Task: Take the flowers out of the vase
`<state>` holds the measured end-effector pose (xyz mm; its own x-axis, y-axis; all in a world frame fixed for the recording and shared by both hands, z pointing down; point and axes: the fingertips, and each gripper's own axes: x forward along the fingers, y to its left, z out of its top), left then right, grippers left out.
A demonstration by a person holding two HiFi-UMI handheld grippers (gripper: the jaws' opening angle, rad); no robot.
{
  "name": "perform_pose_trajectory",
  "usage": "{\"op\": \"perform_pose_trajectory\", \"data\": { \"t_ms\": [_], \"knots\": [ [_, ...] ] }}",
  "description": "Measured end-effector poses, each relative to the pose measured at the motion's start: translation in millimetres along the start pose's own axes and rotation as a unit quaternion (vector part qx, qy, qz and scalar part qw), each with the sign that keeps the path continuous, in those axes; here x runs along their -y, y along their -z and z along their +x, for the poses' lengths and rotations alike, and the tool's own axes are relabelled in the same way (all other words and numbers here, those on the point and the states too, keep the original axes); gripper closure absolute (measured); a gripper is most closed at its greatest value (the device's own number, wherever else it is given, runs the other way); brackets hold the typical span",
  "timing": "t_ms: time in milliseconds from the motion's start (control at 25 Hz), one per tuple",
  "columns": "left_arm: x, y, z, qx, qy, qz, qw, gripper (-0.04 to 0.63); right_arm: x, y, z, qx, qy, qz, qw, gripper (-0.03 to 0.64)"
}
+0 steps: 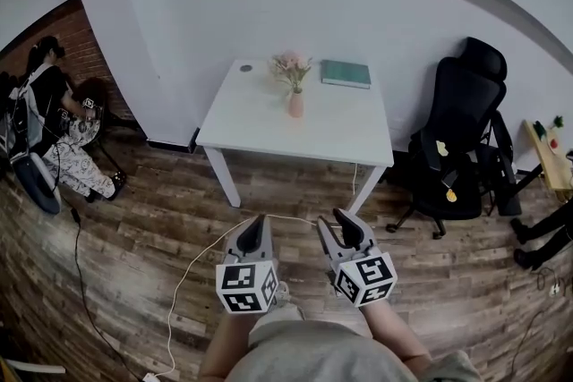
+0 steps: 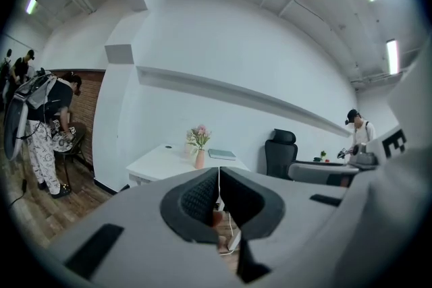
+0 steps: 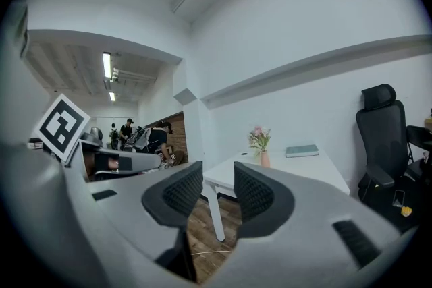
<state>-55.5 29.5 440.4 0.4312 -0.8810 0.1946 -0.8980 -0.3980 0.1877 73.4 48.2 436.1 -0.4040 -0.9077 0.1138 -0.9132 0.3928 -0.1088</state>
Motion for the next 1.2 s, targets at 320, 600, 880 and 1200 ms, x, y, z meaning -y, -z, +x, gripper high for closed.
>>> {"op": "perform_pose_trajectory", "data": {
  "t_ms": [320,600,880,1200],
  "knots": [
    [-40,-21,63,-0.006,0.015,0.000,0.9999,0.588,17,-17,75,0.004,0.011,-0.002,1.000,0.477],
    [-75,-31,109,-0.012,0.021,0.000,0.9997,0.588,30,-20,131,0.003,0.020,-0.001,1.000,0.477],
    [-99,-38,145,-0.016,0.028,-0.001,0.9995,0.588,42,-24,171,0.002,0.027,-0.003,1.000,0.477],
    [-114,-40,179,-0.025,0.035,-0.002,0.9991,0.588,57,-25,203,-0.004,0.031,-0.001,0.999,0.477]
  ]
}}
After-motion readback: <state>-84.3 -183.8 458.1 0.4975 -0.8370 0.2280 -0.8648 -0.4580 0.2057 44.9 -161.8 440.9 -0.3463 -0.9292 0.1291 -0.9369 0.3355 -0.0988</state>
